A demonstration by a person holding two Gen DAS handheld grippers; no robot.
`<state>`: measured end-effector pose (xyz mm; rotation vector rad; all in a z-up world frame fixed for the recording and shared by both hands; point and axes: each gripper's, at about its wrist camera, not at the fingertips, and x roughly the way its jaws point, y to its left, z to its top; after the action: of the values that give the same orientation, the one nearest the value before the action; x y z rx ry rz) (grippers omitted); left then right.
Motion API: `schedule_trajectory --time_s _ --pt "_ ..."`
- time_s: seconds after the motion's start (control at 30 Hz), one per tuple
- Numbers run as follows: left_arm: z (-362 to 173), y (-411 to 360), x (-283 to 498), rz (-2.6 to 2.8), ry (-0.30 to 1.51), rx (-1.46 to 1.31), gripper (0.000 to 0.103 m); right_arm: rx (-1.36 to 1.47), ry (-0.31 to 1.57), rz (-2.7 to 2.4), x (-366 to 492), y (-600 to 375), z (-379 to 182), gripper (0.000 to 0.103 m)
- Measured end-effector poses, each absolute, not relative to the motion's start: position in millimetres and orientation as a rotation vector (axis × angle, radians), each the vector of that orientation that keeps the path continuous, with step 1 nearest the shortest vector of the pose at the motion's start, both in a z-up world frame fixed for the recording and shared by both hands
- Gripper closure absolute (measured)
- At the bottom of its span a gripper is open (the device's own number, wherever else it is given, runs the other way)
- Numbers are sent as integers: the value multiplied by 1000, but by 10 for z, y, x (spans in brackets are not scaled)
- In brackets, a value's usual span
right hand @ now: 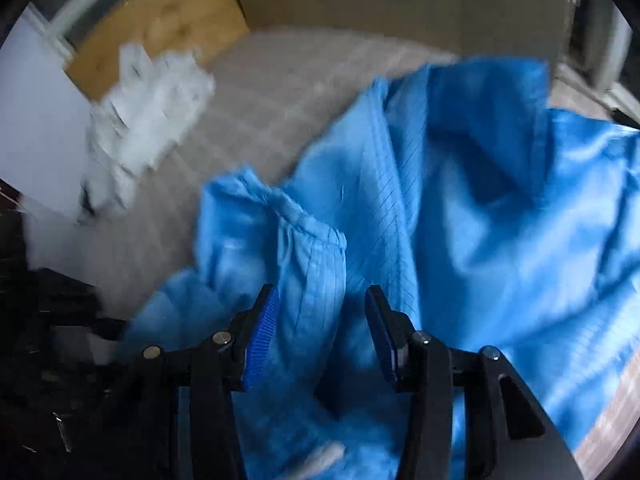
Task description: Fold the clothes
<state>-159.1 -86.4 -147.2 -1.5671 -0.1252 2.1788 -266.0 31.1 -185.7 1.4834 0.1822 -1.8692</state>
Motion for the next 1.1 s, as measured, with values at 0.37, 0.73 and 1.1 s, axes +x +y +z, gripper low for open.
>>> schedule_trajectory --time_s 0.37,0.73,1.1 --pt "-1603 -922 -1715 2185 -136 -1576 72 1518 291 -1925 -2525 726 -1647 93" --pt "-1680 -986 -1907 2204 -135 -1564 66 1357 221 -1869 -2091 671 -1286 66" --pt "-1364 -1392 -1743 2308 -106 -1529 64 1383 205 -1983 -1962 1126 -1298 73"
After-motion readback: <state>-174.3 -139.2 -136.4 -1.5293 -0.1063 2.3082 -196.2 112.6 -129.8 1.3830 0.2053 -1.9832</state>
